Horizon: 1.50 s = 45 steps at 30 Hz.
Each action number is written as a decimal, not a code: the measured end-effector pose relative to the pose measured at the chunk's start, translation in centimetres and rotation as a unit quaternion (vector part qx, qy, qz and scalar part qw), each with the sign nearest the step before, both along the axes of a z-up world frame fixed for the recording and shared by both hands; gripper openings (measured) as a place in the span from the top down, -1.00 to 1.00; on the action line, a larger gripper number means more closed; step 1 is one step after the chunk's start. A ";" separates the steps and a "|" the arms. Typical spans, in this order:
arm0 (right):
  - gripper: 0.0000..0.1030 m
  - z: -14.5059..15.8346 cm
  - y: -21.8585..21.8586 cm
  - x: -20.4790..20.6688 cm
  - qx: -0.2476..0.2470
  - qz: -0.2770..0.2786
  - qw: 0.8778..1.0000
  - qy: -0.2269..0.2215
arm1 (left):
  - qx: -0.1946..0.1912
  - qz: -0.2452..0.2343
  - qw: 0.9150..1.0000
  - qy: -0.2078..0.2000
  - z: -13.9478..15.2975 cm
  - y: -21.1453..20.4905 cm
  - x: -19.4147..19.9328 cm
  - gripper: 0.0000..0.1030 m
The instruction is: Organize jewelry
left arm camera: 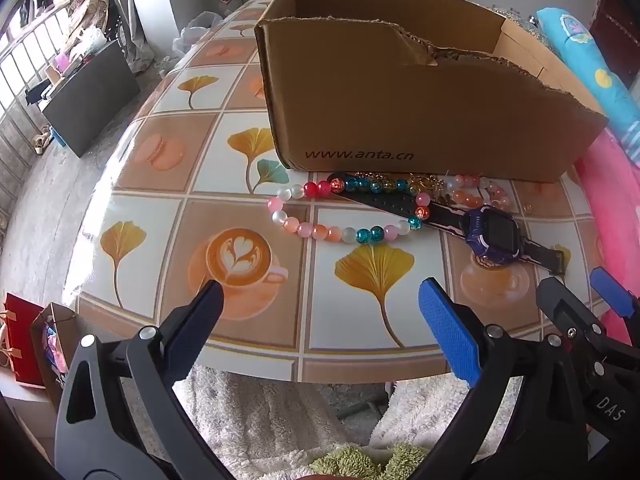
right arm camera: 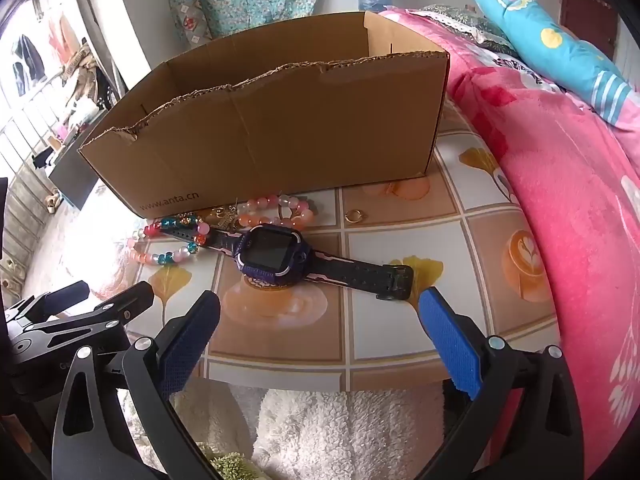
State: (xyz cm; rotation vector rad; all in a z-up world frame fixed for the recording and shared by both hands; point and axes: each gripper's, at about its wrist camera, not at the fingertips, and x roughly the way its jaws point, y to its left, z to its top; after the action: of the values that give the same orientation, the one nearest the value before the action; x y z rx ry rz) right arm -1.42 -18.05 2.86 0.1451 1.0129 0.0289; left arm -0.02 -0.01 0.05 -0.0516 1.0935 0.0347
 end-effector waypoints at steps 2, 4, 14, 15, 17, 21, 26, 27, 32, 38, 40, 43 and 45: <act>-0.89 0.0 0.0 0.0 0.001 0.000 1.000 -0.002 | 0.000 0.000 1.000 0.000 0.0 0.0 0.0 -0.83; -0.89 0.1 0.0 0.0 -0.001 -0.001 1.000 -0.003 | -0.001 0.000 1.000 0.001 0.0 0.0 0.0 -0.83; -0.89 0.8 0.0 -0.5 0.001 -0.003 1.000 -0.009 | -0.001 0.002 1.000 -0.001 1.0 -1.0 -0.1 -0.83; -0.89 0.9 0.0 -0.5 0.001 -0.002 1.000 -0.010 | -0.001 0.002 1.000 0.000 1.1 -1.1 -0.1 -0.83; -0.89 1.0 0.1 -0.6 0.001 -0.001 1.000 -0.012 | -0.004 -0.002 1.000 -0.003 1.0 -0.7 -0.1 -0.83; -0.89 1.2 0.1 -0.6 0.001 -0.001 1.000 -0.014 | -0.007 -0.003 1.000 -0.004 1.2 -0.6 -0.1 -0.83; -0.89 1.2 0.1 -0.6 0.000 -0.001 1.000 -0.014 | -0.008 -0.005 1.000 -0.006 1.1 -0.5 -0.3 -0.83; -0.89 1.3 0.1 -0.6 -0.001 -0.001 1.000 -0.014 | -0.009 -0.005 1.000 -0.006 1.1 -0.5 -0.3 -0.83; -0.89 1.4 0.1 -0.5 -0.001 -0.001 1.000 -0.015 | -0.009 -0.005 1.000 -0.007 1.0 -0.4 -0.4 -0.83; -0.89 1.4 0.0 -0.5 -0.001 -0.002 1.000 -0.015 | -0.010 -0.005 1.000 -0.007 1.0 -0.4 -0.4 -0.83; -0.89 1.5 0.0 -0.5 -0.002 -0.002 1.000 -0.015 | -0.009 -0.005 1.000 -0.007 1.0 -0.4 -0.4 -0.83; -0.89 1.5 -0.1 -0.5 -0.002 -0.003 1.000 -0.016 | -0.009 -0.006 1.000 -0.007 0.9 -0.4 -0.3 -0.83; -0.89 1.5 -0.1 -0.5 -0.003 -0.004 1.000 -0.016 | -0.009 -0.007 1.000 -0.007 0.9 -0.5 -0.3 -0.83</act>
State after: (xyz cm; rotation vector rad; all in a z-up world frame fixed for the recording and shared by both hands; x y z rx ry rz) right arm -1.93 -18.14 4.36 0.1437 0.9794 0.0207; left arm -0.32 -0.49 0.93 -0.0608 1.0797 0.0125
